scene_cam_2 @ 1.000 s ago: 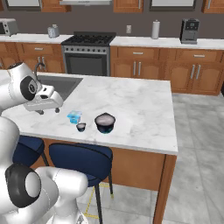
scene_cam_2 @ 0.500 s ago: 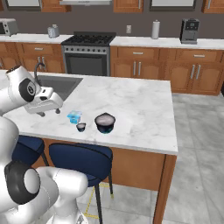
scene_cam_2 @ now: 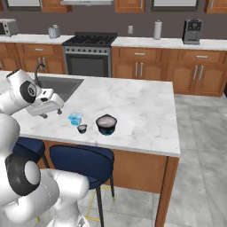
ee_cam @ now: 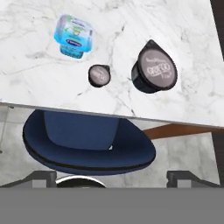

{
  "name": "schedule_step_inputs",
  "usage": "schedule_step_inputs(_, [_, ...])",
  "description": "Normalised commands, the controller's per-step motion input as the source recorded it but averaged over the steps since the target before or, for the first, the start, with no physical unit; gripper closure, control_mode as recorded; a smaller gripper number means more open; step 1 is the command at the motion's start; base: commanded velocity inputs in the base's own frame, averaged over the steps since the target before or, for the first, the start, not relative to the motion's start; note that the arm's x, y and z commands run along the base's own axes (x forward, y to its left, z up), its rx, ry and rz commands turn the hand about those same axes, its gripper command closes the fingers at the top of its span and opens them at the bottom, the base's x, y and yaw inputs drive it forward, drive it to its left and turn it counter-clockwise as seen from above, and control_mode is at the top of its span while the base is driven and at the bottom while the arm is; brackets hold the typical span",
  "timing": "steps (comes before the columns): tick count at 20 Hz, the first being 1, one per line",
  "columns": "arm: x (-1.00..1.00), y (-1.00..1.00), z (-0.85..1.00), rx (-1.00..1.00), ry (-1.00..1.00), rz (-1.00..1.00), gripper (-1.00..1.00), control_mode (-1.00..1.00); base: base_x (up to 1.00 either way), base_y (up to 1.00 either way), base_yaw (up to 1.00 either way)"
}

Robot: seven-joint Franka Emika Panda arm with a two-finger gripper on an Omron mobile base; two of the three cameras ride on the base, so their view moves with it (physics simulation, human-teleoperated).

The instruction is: Stack the yogurt containers by placing the smaller containers on top of the larger containers.

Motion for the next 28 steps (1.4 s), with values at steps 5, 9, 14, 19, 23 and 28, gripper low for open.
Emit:
schedule_step_inputs(5, [0.26, 0.08, -0.11, -0.05, 0.0, 0.0, -1.0, -1.0, 0.0, 0.0, 0.0])
schedule_step_inputs(9, [0.28, 0.03, -0.16, 0.0, 0.0, 0.0, -1.0, -1.0, 0.0, 0.0, 0.0])
schedule_step_inputs(14, [0.34, 0.01, -0.23, 0.0, 0.0, 0.0, -1.0, -1.0, 0.0, 0.0, 0.0])
schedule_step_inputs(19, [0.37, 0.06, -0.24, -0.01, 0.0, 0.0, -1.0, -1.0, 0.0, 0.0, 0.0])
schedule_step_inputs(23, [0.35, 0.09, -0.18, -0.03, 0.0, 0.0, -1.0, -1.0, 0.0, 0.0, 0.0])
schedule_step_inputs(28, [0.27, 0.11, -0.15, -0.04, 0.0, 0.0, -1.0, -1.0, 0.0, 0.0, 0.0])
